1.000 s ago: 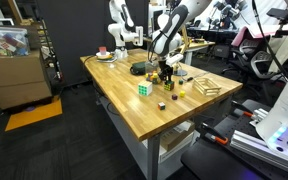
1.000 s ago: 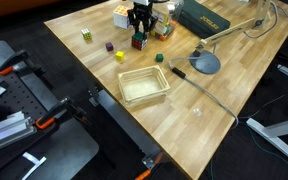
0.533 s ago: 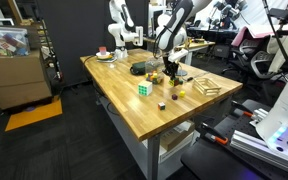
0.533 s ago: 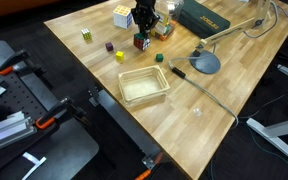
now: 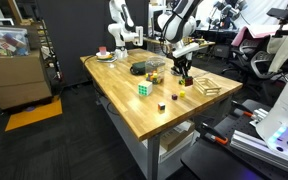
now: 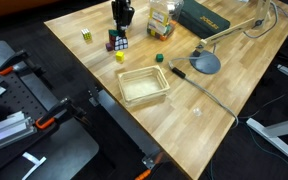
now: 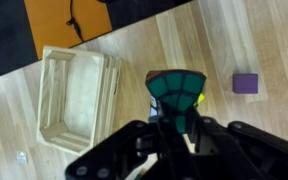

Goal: Move the rubik's cube next to the green block closer to you

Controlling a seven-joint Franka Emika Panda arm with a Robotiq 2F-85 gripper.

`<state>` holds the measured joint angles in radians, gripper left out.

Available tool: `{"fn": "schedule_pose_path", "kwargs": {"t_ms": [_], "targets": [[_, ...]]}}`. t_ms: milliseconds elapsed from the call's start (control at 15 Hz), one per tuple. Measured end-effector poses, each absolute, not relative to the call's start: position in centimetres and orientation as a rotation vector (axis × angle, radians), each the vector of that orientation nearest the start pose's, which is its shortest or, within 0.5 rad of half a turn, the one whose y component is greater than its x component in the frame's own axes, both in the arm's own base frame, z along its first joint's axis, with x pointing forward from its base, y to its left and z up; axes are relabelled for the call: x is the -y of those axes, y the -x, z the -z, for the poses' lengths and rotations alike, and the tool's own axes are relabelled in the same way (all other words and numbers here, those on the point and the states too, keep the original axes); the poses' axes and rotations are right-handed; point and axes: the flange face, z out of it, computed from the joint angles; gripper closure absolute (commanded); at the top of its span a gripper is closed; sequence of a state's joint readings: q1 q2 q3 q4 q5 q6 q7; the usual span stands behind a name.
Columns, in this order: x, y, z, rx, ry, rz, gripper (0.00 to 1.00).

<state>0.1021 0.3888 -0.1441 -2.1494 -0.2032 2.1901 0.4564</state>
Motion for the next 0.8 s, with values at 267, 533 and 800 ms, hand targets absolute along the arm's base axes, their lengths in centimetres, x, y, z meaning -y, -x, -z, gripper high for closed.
{"fn": "schedule_pose_path", "kwargs": {"t_ms": [267, 533, 800], "targets": [[3.1, -51.9, -20.4, -0.658, 3.291, -0.509, 0.82], [3.1, -51.9, -20.3, -0.672, 3.289, -0.508, 0.96], [1.4, -51.6, -18.9, -0.912, 3.169, -0.540, 0.96]]}}
